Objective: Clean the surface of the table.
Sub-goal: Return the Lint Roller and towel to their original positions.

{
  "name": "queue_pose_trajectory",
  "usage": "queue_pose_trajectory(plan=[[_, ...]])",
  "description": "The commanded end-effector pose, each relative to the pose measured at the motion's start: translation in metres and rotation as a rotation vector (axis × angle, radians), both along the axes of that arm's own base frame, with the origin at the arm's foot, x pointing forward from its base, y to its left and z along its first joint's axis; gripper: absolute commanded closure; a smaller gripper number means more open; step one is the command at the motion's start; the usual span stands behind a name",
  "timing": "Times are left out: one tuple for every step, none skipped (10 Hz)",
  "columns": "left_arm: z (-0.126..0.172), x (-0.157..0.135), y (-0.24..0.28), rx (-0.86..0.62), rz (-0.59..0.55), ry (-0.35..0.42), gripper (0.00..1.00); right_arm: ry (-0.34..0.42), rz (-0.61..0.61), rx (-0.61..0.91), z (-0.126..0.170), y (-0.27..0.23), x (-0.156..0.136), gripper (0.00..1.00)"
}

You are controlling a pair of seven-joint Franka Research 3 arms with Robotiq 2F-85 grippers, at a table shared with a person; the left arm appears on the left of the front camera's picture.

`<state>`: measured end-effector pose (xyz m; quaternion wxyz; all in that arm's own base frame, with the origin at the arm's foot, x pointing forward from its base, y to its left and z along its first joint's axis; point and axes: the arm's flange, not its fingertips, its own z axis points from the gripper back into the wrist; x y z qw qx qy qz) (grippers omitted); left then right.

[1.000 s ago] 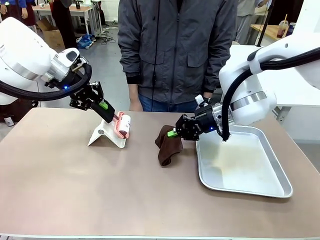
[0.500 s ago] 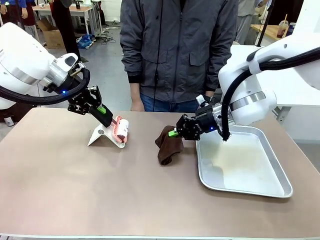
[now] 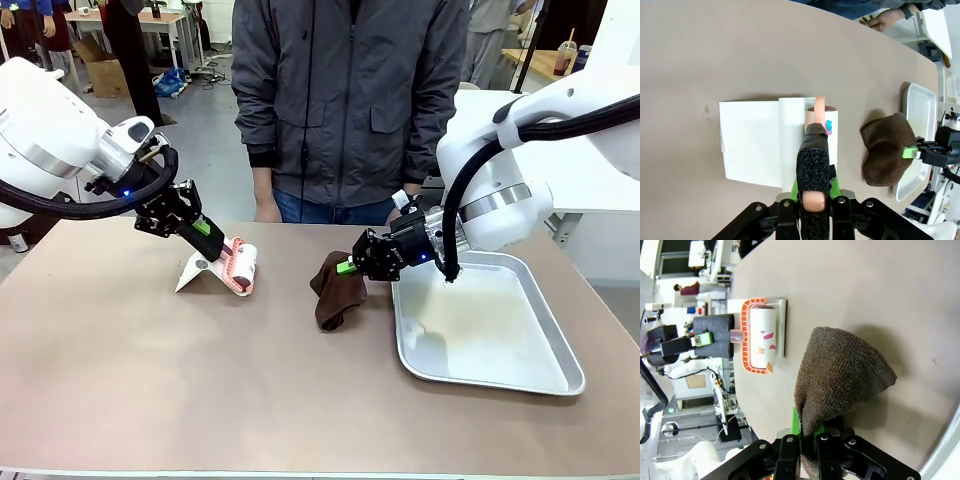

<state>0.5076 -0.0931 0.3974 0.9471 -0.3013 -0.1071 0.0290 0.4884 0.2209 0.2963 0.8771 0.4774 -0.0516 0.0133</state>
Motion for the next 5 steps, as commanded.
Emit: queue_pose_trajectory(plan=[[-0.0110, -0.0015, 0.0037, 0.008, -0.013, -0.016, 0.78, -0.003, 0.008, 0.005, 0.0007, -0.0001, -0.0012, 0.89], [-0.0126, -0.0006, 0.0035, 0.009, -0.011, -0.014, 0.78, -0.003, 0.008, 0.005, 0.0007, -0.0001, -0.0012, 0.89], [-0.0143, 0.0000, 0.0018, 0.008, -0.009, -0.011, 0.78, -0.003, 0.008, 0.005, 0.0007, -0.0001, -0.0012, 0.89], [-0.0155, 0.0003, 0.0010, 0.008, -0.008, -0.009, 0.78, -0.003, 0.008, 0.005, 0.0007, -0.0001, -0.0012, 0.89], [-0.0156, 0.0005, 0.0018, 0.008, -0.007, -0.008, 0.78, 0.000, 0.000, 0.000, 0.0000, 0.0000, 0.0000, 0.89]])
